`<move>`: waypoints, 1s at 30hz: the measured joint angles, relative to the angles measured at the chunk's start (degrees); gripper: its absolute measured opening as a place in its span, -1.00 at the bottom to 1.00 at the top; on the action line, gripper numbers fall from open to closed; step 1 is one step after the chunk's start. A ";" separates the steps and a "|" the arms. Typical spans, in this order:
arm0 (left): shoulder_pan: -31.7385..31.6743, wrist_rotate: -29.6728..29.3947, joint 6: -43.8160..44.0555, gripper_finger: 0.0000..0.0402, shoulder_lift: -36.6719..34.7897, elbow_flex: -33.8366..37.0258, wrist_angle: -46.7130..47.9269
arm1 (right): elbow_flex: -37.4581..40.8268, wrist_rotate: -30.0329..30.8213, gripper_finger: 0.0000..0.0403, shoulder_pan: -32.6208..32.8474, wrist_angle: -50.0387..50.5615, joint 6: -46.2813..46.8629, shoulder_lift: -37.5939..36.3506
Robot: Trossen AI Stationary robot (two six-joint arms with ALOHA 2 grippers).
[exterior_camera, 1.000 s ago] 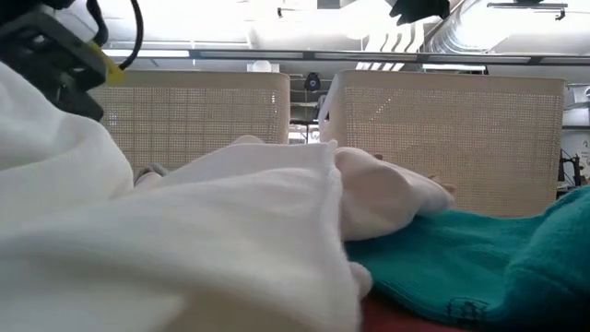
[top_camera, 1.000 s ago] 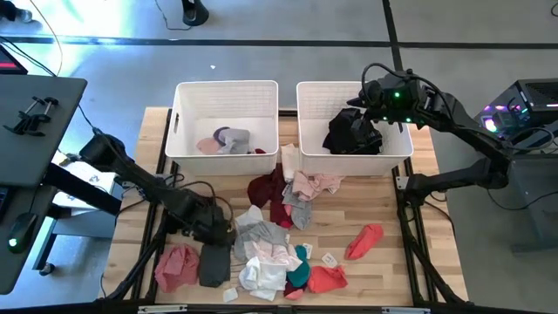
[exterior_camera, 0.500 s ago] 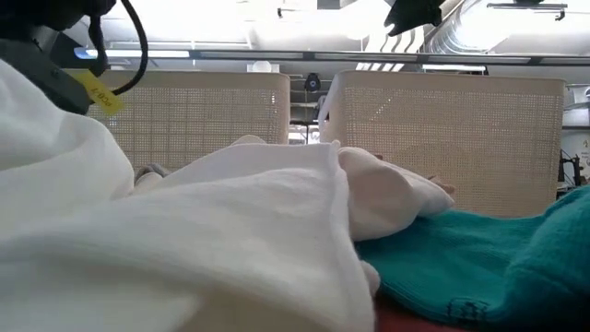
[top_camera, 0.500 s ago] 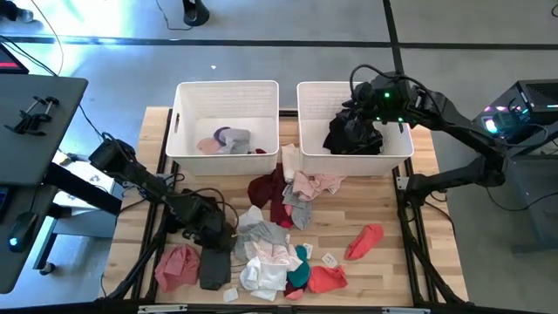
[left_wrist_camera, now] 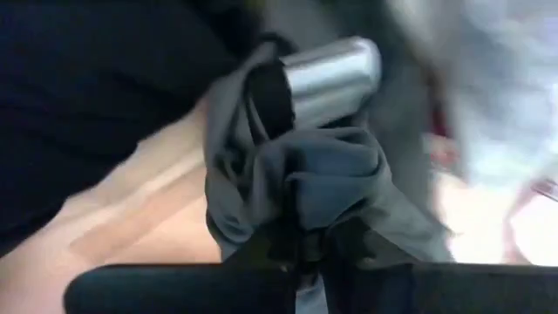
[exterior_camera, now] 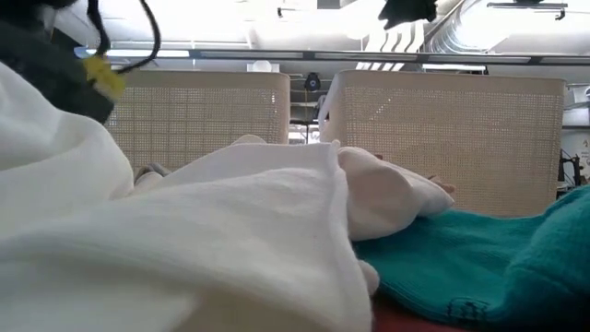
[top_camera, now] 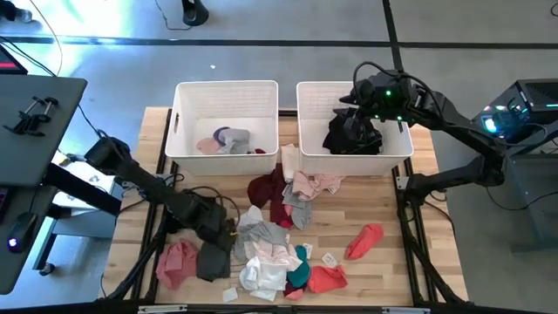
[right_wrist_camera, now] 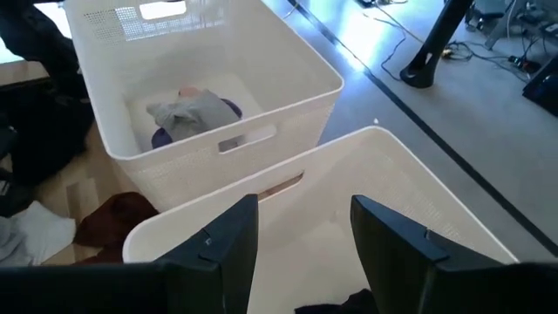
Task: Sort clothes
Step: Put the dark gray underwear into the left white laundry bin
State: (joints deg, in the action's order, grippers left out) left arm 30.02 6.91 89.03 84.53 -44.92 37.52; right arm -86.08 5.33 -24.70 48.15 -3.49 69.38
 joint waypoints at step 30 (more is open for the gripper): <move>-22.47 -30.91 -45.25 -0.98 -17.04 -27.34 -1.62 | 0.00 -2.56 -0.15 -0.01 -3.40 0.57 0.00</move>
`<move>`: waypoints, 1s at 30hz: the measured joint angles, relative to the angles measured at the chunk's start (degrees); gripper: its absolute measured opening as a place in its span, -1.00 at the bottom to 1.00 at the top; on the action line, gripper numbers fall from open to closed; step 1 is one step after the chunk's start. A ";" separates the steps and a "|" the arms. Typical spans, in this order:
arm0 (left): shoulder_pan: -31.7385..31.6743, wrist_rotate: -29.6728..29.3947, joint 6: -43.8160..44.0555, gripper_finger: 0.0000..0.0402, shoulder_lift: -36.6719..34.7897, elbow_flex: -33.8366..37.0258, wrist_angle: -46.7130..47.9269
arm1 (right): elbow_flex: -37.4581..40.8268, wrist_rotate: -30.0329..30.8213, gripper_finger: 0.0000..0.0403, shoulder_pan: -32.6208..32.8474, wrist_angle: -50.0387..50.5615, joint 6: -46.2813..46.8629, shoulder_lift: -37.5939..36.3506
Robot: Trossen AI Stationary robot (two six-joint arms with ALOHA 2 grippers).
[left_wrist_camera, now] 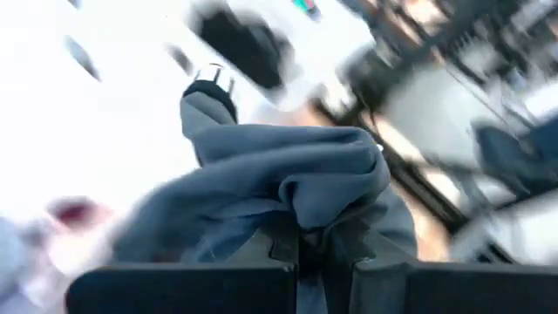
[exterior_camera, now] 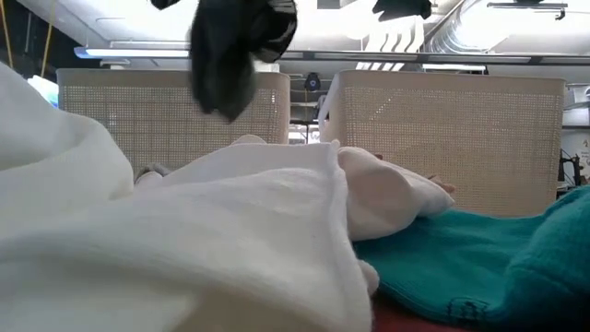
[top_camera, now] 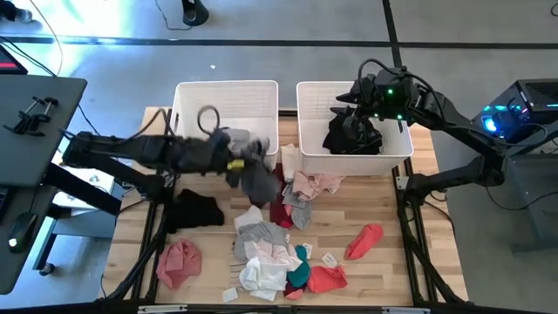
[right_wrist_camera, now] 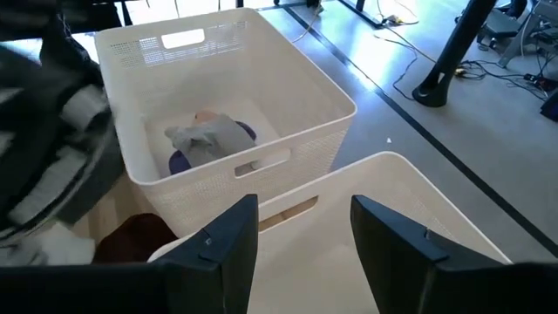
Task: Sort clothes
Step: Put the dark gray underwear into the left white laundry bin
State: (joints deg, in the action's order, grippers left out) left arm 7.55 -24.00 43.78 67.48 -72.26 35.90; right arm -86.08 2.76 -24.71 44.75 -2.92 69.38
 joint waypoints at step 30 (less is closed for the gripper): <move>-36.90 0.74 -12.53 -0.58 16.81 -2.16 16.97 | 0.00 0.00 -0.15 0.00 2.17 0.09 0.00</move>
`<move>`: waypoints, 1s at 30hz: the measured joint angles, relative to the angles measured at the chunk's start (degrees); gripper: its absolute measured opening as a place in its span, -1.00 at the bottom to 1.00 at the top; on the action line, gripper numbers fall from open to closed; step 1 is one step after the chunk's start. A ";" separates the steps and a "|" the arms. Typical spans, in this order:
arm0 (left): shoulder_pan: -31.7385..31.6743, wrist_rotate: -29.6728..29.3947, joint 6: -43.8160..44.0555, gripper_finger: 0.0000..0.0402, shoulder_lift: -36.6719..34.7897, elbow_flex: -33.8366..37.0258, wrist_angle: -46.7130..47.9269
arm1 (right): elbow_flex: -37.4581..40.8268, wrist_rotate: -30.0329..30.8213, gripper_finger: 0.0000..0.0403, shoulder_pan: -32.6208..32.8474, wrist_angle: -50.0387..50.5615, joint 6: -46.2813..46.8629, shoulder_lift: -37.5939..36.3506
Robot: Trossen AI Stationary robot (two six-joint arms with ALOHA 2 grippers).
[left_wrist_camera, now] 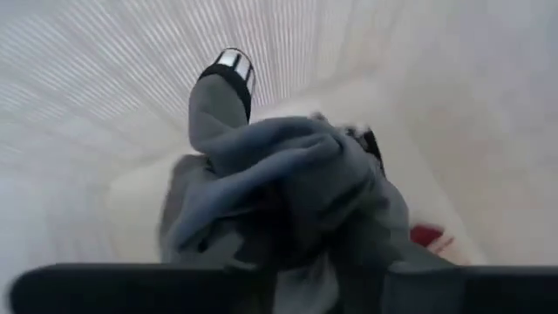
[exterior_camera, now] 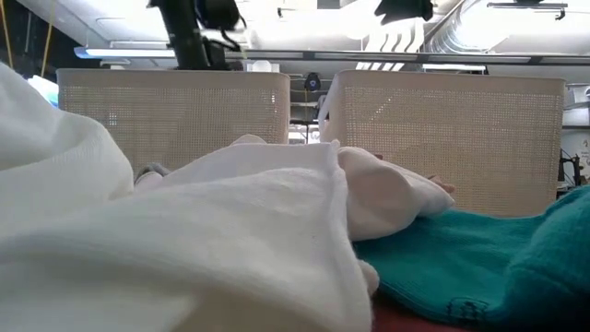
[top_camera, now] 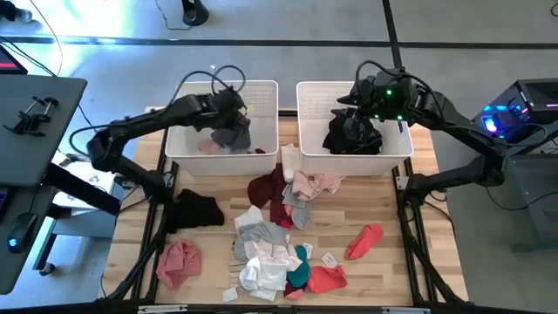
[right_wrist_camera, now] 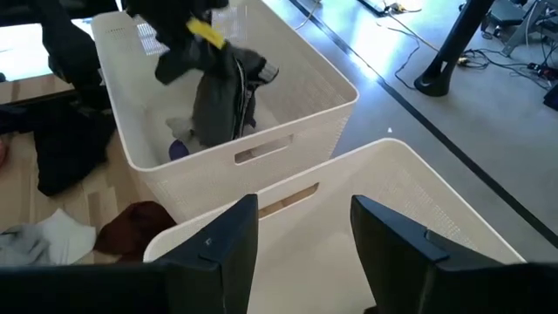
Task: Sort clothes
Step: Put the dark gray underwear into the left white laundry bin, then put the black underwear into the right white laundry bin
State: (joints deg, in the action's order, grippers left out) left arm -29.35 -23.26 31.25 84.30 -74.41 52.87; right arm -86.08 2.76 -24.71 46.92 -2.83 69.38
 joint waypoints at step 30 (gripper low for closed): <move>24.98 8.60 0.27 -0.22 -10.55 -0.07 10.84 | 0.00 -0.08 -0.15 0.02 2.15 2.86 0.00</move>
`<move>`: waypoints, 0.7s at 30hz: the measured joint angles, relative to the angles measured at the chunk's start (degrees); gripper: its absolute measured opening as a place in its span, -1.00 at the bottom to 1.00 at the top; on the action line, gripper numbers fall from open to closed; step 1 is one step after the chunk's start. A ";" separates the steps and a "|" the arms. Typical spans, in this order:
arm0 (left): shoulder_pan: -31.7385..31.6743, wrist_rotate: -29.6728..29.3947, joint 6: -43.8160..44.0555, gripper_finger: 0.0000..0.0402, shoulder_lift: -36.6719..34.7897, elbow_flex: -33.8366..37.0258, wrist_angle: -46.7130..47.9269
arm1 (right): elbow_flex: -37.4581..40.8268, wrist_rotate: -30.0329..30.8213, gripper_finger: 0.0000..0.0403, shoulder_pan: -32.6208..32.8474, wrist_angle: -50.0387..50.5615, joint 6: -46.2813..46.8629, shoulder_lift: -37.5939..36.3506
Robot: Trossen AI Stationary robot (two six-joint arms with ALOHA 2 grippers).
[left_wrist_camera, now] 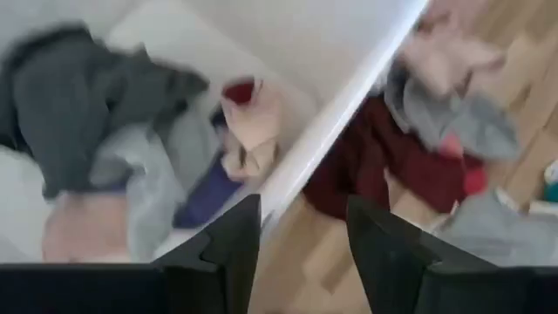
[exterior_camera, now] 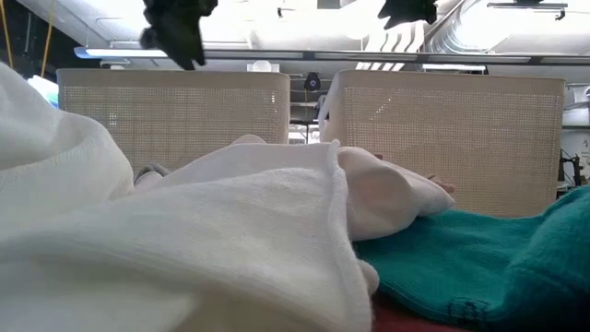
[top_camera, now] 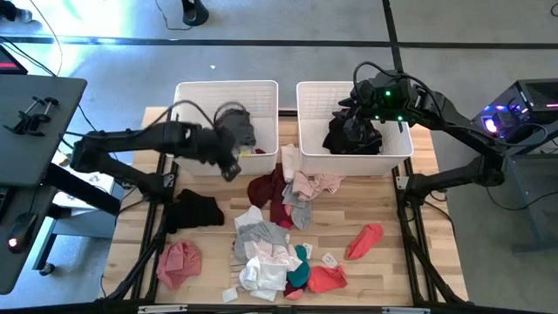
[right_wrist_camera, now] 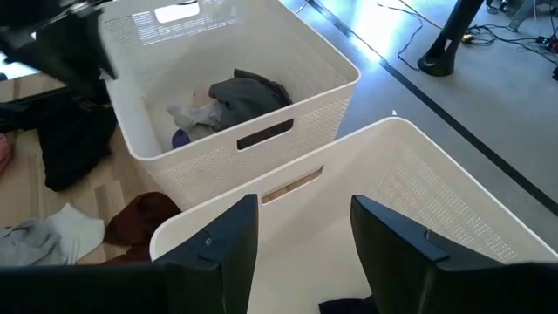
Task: Sort clothes
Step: Put the black underwear into the right white laundry bin
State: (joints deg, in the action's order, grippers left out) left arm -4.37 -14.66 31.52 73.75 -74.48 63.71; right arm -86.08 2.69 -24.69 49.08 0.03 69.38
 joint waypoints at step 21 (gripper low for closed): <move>13.94 -13.57 12.13 -0.37 0.58 0.21 10.24 | 0.00 -1.45 -0.15 0.00 -1.56 -1.54 0.00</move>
State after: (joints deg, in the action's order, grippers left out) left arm 9.57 -28.23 43.64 74.32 -74.27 73.96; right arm -86.08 1.23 -24.69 47.52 -1.51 69.38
